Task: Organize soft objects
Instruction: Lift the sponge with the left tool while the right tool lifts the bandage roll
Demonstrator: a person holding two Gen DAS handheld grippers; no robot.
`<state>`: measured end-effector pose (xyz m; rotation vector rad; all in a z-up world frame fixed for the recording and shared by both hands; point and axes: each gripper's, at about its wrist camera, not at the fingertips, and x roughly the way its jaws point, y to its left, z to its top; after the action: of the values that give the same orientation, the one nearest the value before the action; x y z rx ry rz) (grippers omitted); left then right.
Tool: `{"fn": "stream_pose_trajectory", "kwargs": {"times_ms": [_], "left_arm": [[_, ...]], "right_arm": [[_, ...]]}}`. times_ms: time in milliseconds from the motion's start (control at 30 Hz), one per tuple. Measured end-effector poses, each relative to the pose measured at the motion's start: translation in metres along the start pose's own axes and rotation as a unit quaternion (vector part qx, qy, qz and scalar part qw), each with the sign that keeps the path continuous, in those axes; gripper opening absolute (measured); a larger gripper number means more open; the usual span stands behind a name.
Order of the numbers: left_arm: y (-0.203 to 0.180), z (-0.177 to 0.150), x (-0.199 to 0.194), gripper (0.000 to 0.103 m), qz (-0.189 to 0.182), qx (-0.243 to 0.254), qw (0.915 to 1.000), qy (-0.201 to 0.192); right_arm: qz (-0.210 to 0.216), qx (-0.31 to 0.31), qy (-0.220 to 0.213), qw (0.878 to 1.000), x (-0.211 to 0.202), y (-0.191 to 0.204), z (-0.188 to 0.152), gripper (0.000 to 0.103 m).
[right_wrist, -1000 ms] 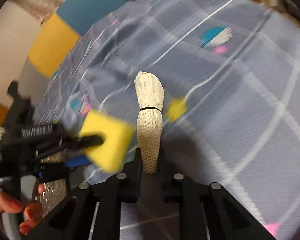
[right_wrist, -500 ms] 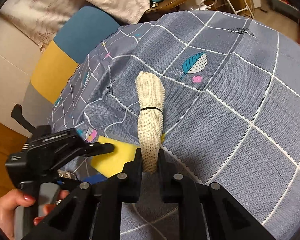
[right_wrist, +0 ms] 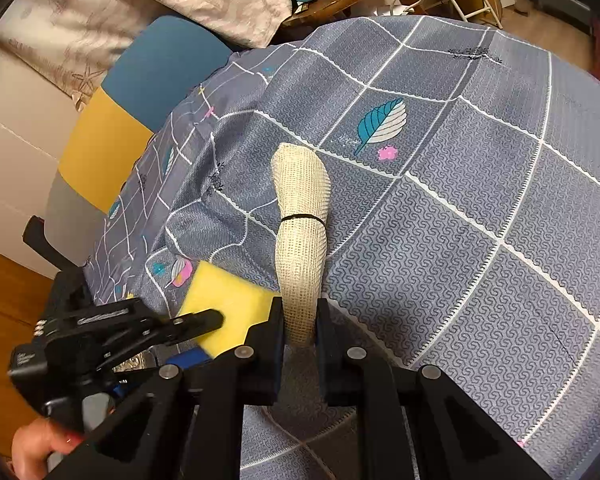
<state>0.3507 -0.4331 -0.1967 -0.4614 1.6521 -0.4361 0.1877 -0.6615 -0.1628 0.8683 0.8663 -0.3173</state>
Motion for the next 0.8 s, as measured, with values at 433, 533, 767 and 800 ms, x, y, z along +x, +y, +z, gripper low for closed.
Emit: {"fn": "stream_pose_trajectory", "kwargs": {"times_ms": [433,533,767,800], "left_arm": [[-0.001,-0.048,-0.077,0.038,-0.093,0.086,0.9915,-0.028],[0.001,-0.075,-0.097,0.038,-0.111,0.130,0.9845,-0.040],[0.048,-0.140,-0.147,0.038,-0.147,0.181,0.9704,-0.063],[0.057,-0.147,-0.153,0.038,-0.154,0.179,0.9692,-0.069]], "right_arm": [[0.010,-0.017,-0.002,1.000,0.004,0.007,-0.003,0.014],[0.010,-0.025,-0.002,1.000,0.007,0.009,-0.006,0.014],[0.000,-0.041,0.007,0.999,0.014,0.012,-0.014,0.014],[-0.001,-0.044,0.007,0.999,0.014,0.014,-0.016,0.014]]}}
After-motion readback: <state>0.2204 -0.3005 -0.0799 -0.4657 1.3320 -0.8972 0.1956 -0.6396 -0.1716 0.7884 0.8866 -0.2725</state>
